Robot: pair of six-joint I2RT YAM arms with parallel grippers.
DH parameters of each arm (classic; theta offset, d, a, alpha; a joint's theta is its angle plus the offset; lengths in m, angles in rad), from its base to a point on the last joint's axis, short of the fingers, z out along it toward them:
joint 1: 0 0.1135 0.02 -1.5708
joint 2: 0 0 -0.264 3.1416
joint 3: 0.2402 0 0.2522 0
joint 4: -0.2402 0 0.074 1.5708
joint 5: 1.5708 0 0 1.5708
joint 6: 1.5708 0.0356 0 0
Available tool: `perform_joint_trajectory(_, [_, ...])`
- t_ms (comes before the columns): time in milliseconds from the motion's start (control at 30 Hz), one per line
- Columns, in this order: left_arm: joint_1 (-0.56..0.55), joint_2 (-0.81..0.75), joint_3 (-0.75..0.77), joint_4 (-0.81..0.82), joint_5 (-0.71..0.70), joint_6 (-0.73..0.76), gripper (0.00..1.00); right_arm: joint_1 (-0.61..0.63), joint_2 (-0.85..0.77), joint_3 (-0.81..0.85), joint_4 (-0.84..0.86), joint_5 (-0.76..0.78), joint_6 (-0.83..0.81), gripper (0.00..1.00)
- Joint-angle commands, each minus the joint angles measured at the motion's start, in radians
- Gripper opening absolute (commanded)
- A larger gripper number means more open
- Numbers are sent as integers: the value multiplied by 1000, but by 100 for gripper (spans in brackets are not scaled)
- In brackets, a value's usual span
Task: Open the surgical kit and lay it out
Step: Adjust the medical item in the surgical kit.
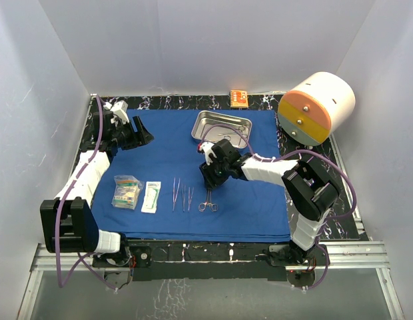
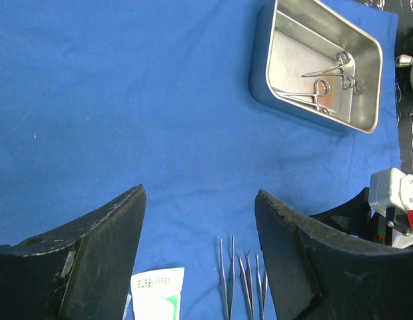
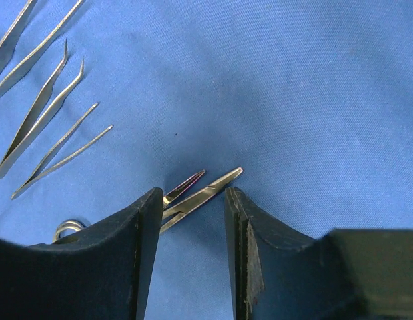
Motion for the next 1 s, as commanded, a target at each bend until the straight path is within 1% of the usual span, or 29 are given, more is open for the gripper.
perform_joint_trajectory(0, [9,-31,-9,17,-2,16,65,16,4,-6,36,20,15,40])
perform_joint_trajectory(700, [10,-33,-23,22,-5,19,66,29,-14,9,36,43,22,37])
perform_joint_trajectory(833, [9,-37,-23,17,-11,26,66,29,-26,13,31,66,13,41])
perform_joint_trajectory(967, [9,-34,-10,-7,-17,41,68,28,-81,26,25,101,-18,44])
